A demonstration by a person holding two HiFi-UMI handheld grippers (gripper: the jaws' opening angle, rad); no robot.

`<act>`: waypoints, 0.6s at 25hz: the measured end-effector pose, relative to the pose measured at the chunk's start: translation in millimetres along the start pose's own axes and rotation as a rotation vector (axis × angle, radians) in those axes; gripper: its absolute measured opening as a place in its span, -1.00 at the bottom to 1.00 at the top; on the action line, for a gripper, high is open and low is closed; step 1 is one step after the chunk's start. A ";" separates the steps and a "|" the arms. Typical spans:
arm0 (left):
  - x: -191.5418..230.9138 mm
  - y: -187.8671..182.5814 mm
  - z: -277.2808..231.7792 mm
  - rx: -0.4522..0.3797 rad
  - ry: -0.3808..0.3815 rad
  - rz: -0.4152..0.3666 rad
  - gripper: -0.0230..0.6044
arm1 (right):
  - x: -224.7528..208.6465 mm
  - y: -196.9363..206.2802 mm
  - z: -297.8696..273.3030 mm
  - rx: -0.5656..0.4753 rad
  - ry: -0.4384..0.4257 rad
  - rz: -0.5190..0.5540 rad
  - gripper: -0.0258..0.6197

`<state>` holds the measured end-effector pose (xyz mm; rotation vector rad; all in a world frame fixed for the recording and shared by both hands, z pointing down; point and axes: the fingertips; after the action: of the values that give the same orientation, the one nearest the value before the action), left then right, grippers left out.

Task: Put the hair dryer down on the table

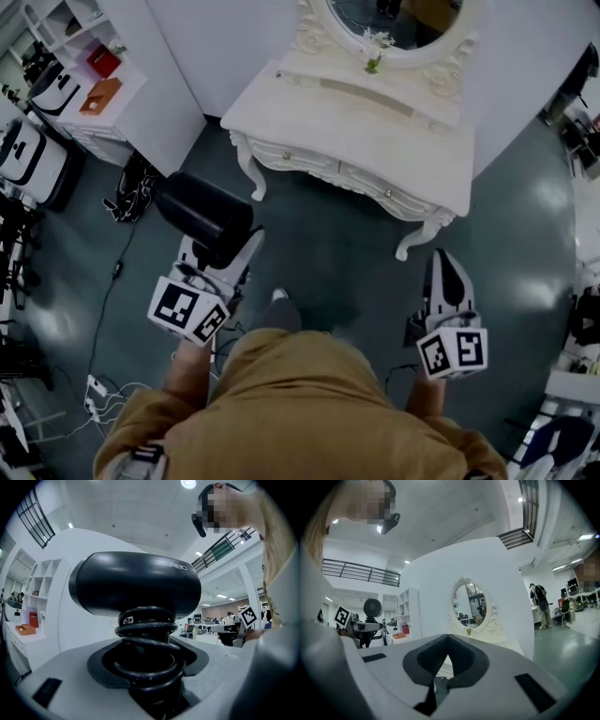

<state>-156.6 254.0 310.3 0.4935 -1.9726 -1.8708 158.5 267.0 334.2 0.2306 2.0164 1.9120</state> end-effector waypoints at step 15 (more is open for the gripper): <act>99.8 -2.1 -129.4 -0.043 0.068 0.032 -0.11 | -9.5 -12.1 -163.5 0.030 -0.016 0.062 -0.91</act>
<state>-178.9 92.3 317.1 0.5029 -1.8826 -1.8480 109.9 110.3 327.9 0.3182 2.0511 1.9115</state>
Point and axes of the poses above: the fingertips, and each gripper's own axes: z backward along the fingers, x to its left, y out of its underside, and after that the axes turned 1 degree about -y, right-handed
